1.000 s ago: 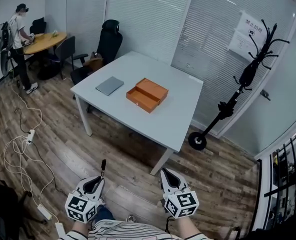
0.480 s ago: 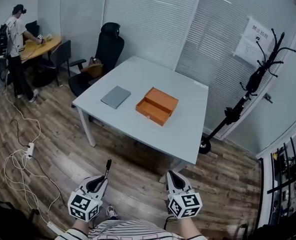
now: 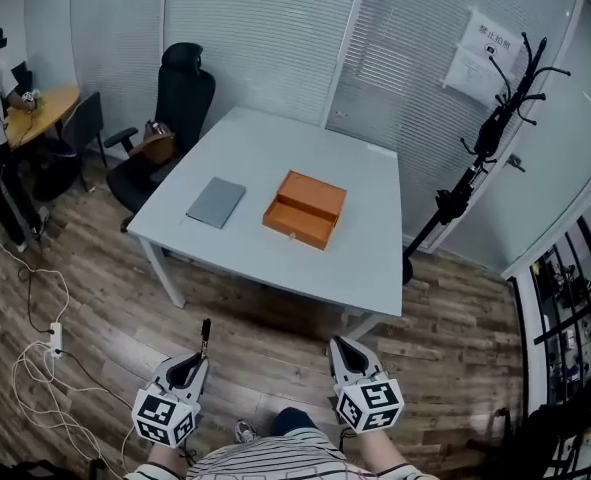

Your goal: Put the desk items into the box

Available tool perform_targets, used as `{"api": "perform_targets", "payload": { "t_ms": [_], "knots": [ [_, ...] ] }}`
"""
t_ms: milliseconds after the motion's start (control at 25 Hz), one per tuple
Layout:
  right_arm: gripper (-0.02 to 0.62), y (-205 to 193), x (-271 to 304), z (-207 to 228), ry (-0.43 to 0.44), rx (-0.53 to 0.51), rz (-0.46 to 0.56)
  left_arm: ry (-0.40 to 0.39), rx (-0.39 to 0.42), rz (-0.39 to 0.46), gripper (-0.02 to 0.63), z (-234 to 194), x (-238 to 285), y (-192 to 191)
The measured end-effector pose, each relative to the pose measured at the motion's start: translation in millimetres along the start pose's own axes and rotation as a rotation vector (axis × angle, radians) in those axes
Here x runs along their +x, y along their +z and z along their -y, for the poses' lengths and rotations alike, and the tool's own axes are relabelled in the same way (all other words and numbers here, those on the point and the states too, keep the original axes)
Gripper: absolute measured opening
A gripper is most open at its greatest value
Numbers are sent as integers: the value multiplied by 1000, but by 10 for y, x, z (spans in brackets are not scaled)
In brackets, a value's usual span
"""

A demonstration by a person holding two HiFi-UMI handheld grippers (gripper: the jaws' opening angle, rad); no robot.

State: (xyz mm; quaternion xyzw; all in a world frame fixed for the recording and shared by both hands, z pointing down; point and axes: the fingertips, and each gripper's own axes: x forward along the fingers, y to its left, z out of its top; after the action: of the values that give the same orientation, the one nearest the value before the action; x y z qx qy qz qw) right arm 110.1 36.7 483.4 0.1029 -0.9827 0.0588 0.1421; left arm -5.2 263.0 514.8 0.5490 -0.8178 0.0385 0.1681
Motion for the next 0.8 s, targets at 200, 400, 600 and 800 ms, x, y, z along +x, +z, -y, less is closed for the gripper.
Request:
{"api": "perform_targets", "payload": {
  "t_ms": [200,400,600,800],
  "knots": [
    [28,1,191,45,-17,17,-7,-26,-10,-18,54,-97,165,-44],
    [28,30,515,109,-6,29,-8,-13,-16,-31,54,-301,355,-22],
    [28,119,894,301,-14,33,-7,-8,-3,-39,54,-550,688,136],
    [28,225,1262,599,-25,42,1,-34,35,-37,54,-731,1250,395]
  ]
}}
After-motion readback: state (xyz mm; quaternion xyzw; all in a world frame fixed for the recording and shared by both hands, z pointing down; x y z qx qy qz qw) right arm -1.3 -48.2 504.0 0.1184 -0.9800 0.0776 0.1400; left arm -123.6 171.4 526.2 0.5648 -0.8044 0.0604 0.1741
